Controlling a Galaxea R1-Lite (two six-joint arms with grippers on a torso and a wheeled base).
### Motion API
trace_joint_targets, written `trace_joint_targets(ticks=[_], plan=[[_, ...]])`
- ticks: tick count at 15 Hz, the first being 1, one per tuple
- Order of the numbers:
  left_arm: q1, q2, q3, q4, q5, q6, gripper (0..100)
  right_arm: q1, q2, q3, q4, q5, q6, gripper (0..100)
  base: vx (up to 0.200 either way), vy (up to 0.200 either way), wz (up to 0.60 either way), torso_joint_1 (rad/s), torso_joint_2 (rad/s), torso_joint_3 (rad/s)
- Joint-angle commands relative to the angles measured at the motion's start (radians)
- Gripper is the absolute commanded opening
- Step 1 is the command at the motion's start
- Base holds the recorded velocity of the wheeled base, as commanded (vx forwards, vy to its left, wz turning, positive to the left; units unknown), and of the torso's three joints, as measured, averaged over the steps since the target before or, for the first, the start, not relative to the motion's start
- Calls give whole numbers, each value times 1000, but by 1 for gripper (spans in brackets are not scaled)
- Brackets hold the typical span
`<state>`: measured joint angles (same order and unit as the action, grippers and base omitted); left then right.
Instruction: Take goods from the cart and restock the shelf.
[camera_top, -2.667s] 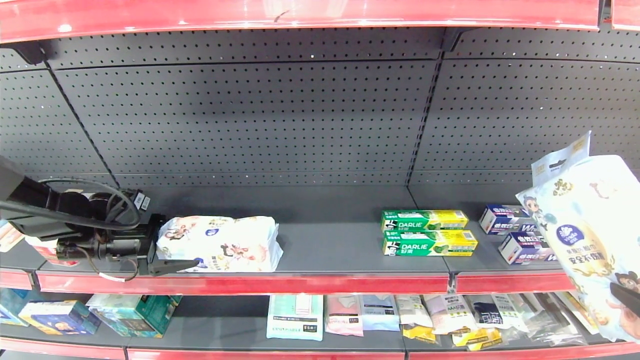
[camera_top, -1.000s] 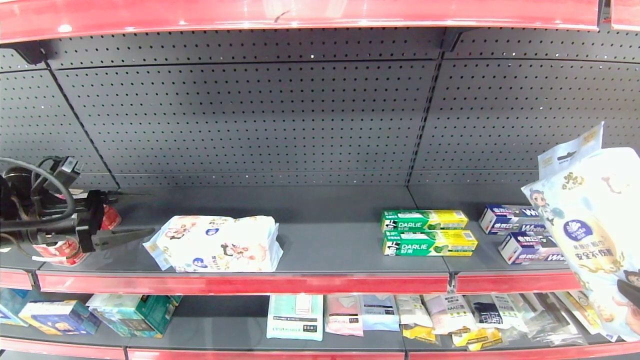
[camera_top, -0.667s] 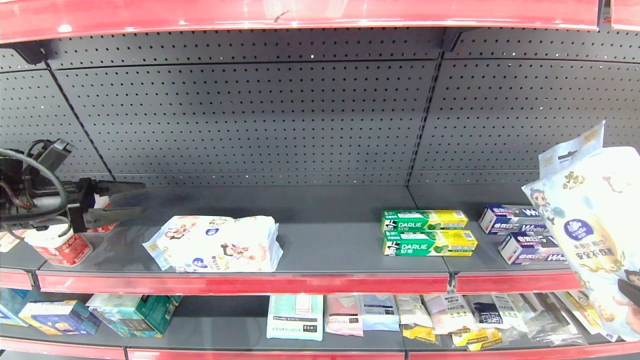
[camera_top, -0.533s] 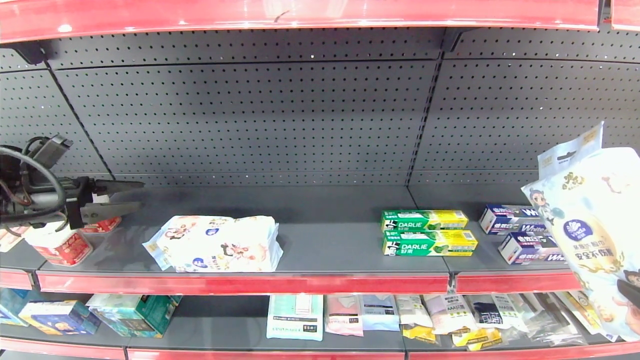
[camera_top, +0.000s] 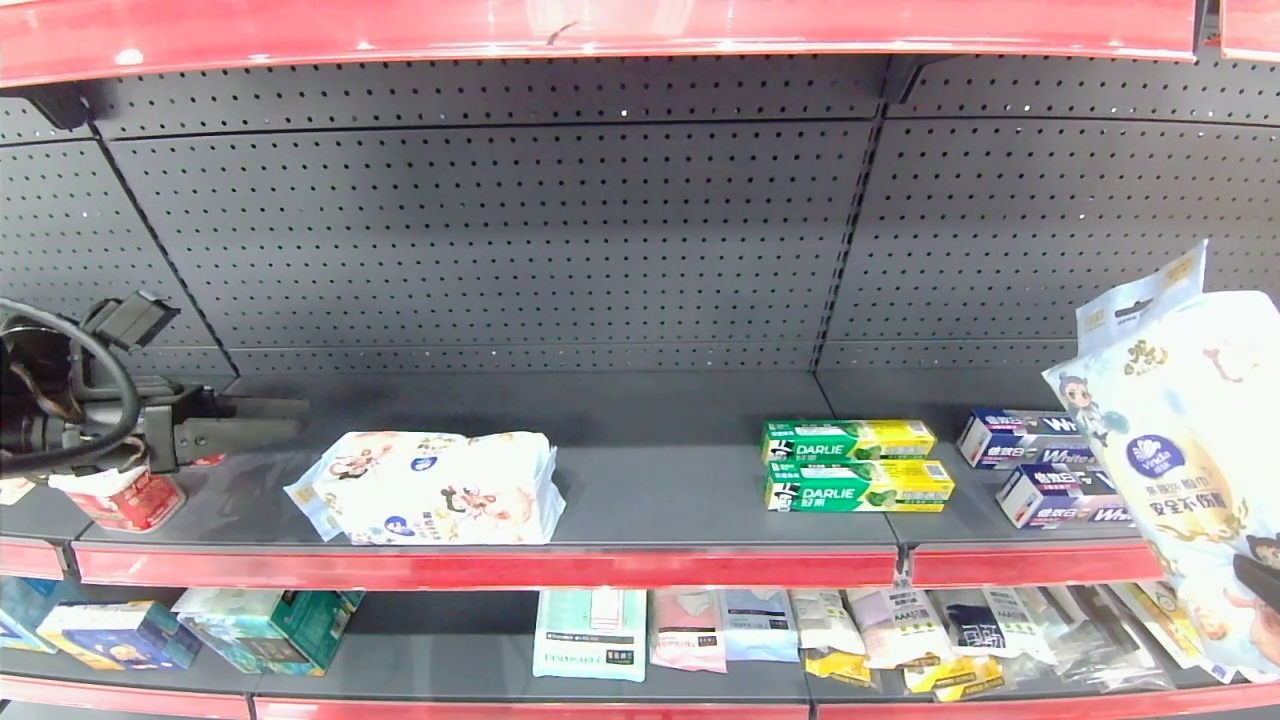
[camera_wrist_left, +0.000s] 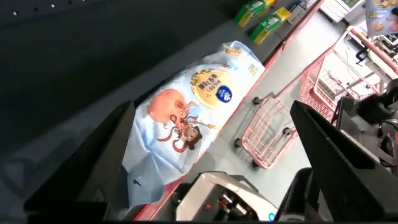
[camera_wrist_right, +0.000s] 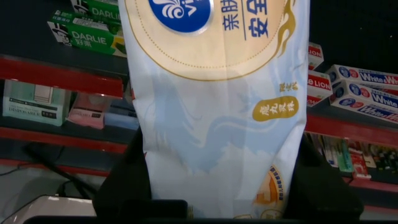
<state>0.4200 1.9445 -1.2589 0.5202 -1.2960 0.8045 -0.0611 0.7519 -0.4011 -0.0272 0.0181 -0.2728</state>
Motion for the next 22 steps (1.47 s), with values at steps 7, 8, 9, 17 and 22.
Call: trace_joint_targets(ticks=[7,8,9,17,22], plan=[[-1,-44,6,207,3,-4,100,0,23,1,0,2,-2,0,0,0,0,0,0,0],[-1,-44,9,211,1,-5,100,0,23,-1,0,2,-2,0,0,0,0,0,0,0],[0,-52,9,228,3,-7,100,0,24,-2,0,2,0,0,0,0,0,0,0,0],[-1,-91,-22,399,4,-18,100,0,20,-2,0,2,0,0,0,0,0,0,0,0],[0,-104,-86,402,27,-110,100,0,20,-13,0,0,-2,0,0,0,0,0,0,0]])
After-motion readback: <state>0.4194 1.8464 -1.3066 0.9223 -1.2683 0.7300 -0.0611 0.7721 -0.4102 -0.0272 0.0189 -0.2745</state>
